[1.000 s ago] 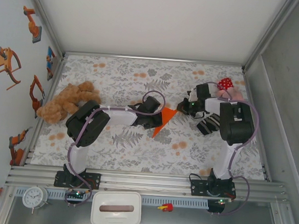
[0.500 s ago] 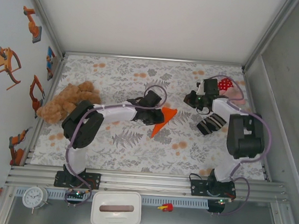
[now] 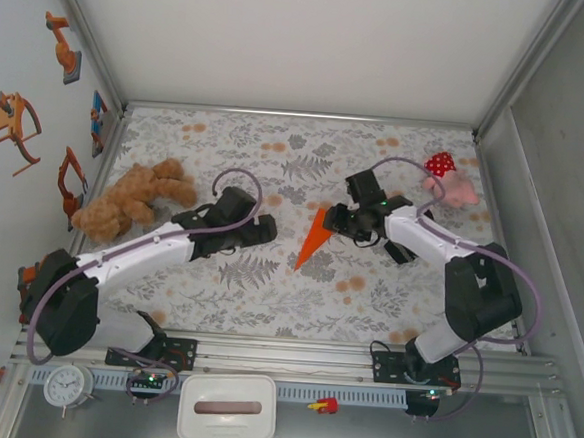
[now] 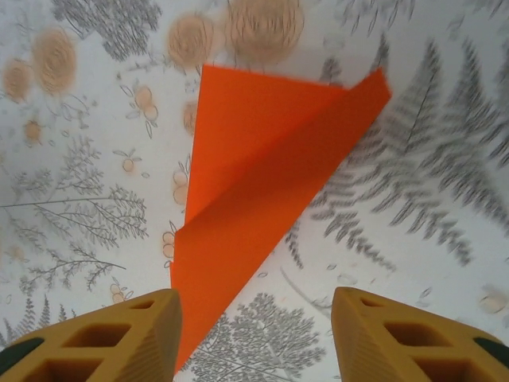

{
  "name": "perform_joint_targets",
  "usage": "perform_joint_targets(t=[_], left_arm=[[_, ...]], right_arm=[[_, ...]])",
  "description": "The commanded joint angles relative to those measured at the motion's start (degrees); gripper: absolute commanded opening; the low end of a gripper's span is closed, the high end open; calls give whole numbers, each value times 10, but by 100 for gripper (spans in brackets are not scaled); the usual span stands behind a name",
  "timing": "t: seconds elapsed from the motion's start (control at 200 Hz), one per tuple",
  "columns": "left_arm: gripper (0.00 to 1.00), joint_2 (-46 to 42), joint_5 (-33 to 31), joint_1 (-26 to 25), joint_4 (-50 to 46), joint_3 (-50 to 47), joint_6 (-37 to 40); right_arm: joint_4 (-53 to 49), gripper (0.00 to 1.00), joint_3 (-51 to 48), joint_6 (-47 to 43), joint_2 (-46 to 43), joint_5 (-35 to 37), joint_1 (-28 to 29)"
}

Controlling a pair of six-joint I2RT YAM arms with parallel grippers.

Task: Fold a paper plane with a square sheet of paper (pick it up from the middle)
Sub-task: Fold the wing for the fifth time at the center of the table, then turn over a paper plane at the center of the table.

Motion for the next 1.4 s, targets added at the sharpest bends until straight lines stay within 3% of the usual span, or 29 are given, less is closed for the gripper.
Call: perform_joint_targets(t=[0.0, 0.3, 0.611, 0.921, 1.392], left_arm=[[99, -48, -61, 10, -36, -30, 5], [96, -115, -81, 14, -34, -92, -6], [96, -82, -61, 15, -28, -89, 0], [96, -52, -46, 15, -21, -79, 0], [96, -34, -43, 15, -20, -74, 0]], right_arm=[[-45, 54, 32, 58, 40, 83, 42], [-84, 54, 105, 102, 117, 142, 79], [-52, 61, 116, 98, 122, 124, 91], [-71, 64, 112, 101, 119, 155, 93], [-116, 45, 98, 162, 103, 204, 94]])
